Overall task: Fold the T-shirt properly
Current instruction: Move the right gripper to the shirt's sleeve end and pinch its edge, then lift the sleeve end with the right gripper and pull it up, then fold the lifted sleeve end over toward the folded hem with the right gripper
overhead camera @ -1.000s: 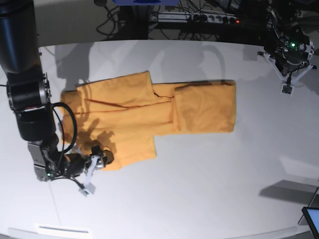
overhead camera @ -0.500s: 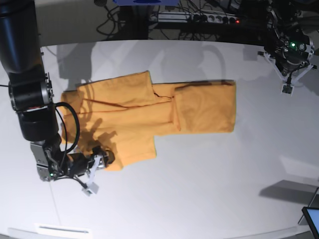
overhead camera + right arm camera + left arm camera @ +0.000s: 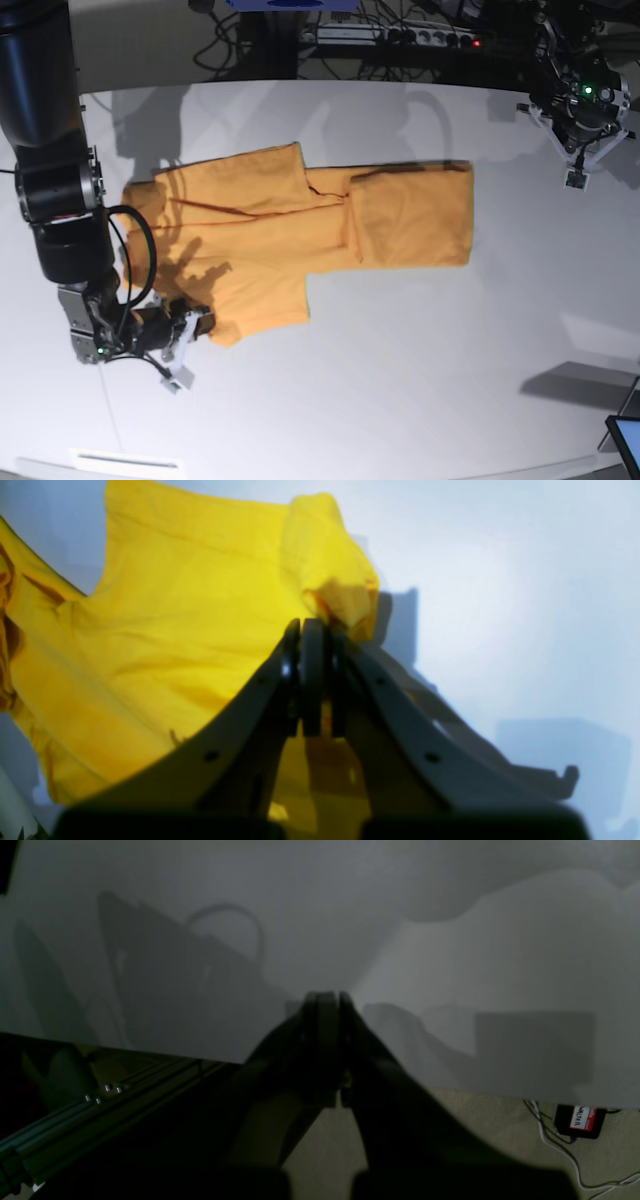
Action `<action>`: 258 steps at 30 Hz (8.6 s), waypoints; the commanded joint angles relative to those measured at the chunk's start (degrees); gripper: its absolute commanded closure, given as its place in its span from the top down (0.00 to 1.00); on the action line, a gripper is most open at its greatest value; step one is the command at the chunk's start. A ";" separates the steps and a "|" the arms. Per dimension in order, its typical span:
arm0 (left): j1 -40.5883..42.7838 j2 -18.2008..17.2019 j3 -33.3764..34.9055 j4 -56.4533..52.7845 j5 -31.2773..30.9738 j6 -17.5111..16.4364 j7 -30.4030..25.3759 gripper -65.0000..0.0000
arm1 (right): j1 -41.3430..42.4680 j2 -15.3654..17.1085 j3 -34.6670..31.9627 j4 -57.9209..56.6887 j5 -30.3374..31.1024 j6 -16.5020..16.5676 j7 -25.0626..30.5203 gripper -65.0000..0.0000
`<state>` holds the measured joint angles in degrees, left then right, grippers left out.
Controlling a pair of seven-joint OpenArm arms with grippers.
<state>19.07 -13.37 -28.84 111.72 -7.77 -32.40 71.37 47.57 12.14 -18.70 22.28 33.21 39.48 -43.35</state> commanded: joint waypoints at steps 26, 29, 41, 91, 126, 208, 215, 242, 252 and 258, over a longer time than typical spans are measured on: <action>-0.04 -0.83 -0.13 0.94 0.17 0.27 -0.38 0.00 | -11.66 5.75 0.63 38.33 1.03 0.52 -10.76 0.00; -0.04 -0.83 -0.13 0.94 0.17 0.27 -0.38 0.00 | -12.54 5.75 0.63 41.94 1.03 0.52 -11.90 0.00; -0.04 -0.83 -0.13 0.94 0.17 0.27 -0.38 0.00 | -15.62 7.42 0.72 54.24 0.94 0.52 -15.33 0.00; -0.48 -0.74 -0.13 0.85 0.17 0.27 -0.38 0.00 | -33.11 6.89 6.52 67.17 1.12 0.52 -23.86 0.07; -0.04 -0.74 -0.13 0.85 0.17 0.27 -0.38 0.00 | -20.98 -2.25 10.30 63.21 1.21 -5.86 -28.69 0.54; -0.13 -0.74 -0.13 0.76 0.17 0.27 -0.38 0.00 | -21.24 -3.22 13.82 54.07 1.29 -5.86 -27.02 0.00; -0.48 -0.74 -0.13 0.76 0.17 0.27 -0.38 0.00 | -23.44 -3.22 14.08 60.57 1.29 -5.86 -30.71 0.00; -0.39 -0.74 -0.04 0.76 0.17 0.27 -0.38 0.00 | -35.40 -3.31 14.00 75.96 11.40 -6.03 -32.47 0.00; -0.56 -0.74 -0.04 0.76 0.17 0.27 -0.38 0.00 | -38.65 -3.48 14.08 75.78 17.12 -6.12 -32.38 0.00; -0.65 -0.74 0.84 -0.82 0.17 0.27 -0.38 0.00 | -41.81 -3.48 13.82 75.69 17.73 -6.12 -32.47 0.00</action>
<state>18.52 -13.39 -28.12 110.34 -7.68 -32.38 71.35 4.67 8.51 -4.95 97.12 49.58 33.34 -76.86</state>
